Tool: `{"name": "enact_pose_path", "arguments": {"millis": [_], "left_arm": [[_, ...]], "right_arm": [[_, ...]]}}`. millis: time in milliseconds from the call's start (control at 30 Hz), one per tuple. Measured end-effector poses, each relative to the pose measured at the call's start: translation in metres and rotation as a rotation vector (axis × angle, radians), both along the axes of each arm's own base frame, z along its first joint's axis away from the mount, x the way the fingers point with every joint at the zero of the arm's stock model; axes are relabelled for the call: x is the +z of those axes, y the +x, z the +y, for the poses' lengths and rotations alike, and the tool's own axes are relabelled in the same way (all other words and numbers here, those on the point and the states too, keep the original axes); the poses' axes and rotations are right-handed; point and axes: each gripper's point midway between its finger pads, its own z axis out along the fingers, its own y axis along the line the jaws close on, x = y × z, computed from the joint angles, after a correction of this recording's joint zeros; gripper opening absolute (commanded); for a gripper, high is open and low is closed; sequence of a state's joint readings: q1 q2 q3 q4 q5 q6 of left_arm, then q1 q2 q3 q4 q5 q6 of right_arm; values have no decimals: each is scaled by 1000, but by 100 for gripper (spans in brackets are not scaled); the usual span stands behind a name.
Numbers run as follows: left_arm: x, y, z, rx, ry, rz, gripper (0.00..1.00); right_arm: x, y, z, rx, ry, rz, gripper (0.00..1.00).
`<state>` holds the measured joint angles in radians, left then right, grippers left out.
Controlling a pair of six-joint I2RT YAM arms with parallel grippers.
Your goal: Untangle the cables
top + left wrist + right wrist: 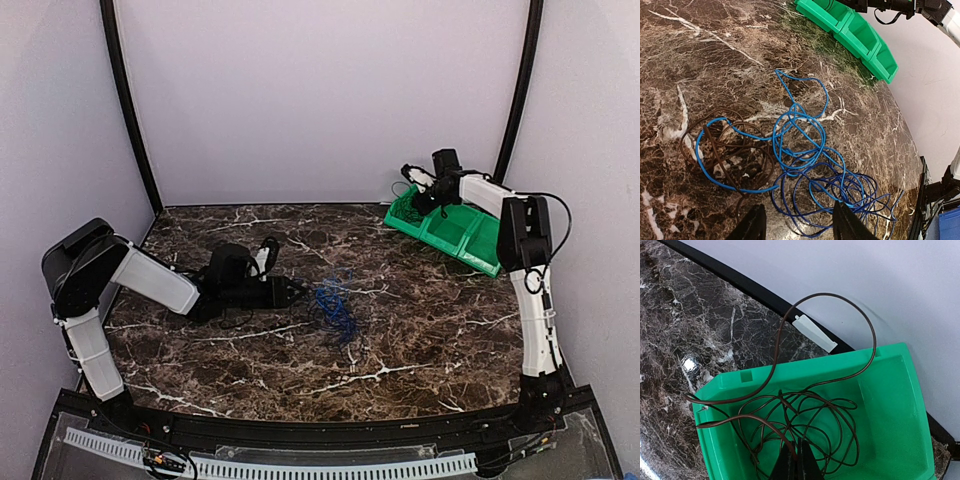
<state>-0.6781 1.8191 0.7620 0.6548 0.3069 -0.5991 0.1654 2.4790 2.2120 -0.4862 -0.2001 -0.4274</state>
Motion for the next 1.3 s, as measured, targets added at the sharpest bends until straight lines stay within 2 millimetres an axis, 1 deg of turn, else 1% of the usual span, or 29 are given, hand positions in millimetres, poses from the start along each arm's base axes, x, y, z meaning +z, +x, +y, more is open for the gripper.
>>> {"name": "enact_pose_path", "arguments": {"millis": [267, 533, 667, 767, 833, 867, 900, 967, 1067, 1133, 1200, 1267, 1300], "left_arm": [[-4, -3, 2, 1, 1, 15, 48], [-5, -4, 2, -2, -2, 20, 48], [-3, -4, 1, -3, -7, 17, 48], [-4, -3, 0, -3, -11, 15, 48], [-5, -3, 0, -3, -12, 14, 48], [-7, -4, 1, -2, -10, 17, 48], [-9, -5, 1, -2, -10, 20, 48], [-13, -6, 2, -3, -9, 26, 48], [-19, -8, 3, -2, -7, 40, 48], [-21, -8, 3, -1, -8, 46, 48], [-22, -9, 3, -1, -9, 48, 48], [-22, -9, 3, -1, -10, 48, 48], [-22, -9, 3, -2, -11, 47, 48]], "right_arm": [[-16, -6, 5, 16, -59, 26, 6], [-20, -10, 14, 44, -129, 23, 9], [-30, -23, 26, 96, -180, 57, 8], [-44, -36, 36, 135, -220, 90, 9], [-56, -49, 41, 159, -238, 125, 9], [-63, -57, 43, 169, -246, 152, 10], [-65, -62, 43, 175, -252, 163, 13], [-66, -78, 47, 195, -259, 198, 22], [-62, -92, 47, 196, -270, 233, 35], [-57, -96, 45, 182, -283, 242, 44], [-45, -97, 41, 167, -307, 230, 50], [-32, -99, 36, 152, -320, 219, 53], [-22, -99, 34, 148, -330, 207, 54]]}}
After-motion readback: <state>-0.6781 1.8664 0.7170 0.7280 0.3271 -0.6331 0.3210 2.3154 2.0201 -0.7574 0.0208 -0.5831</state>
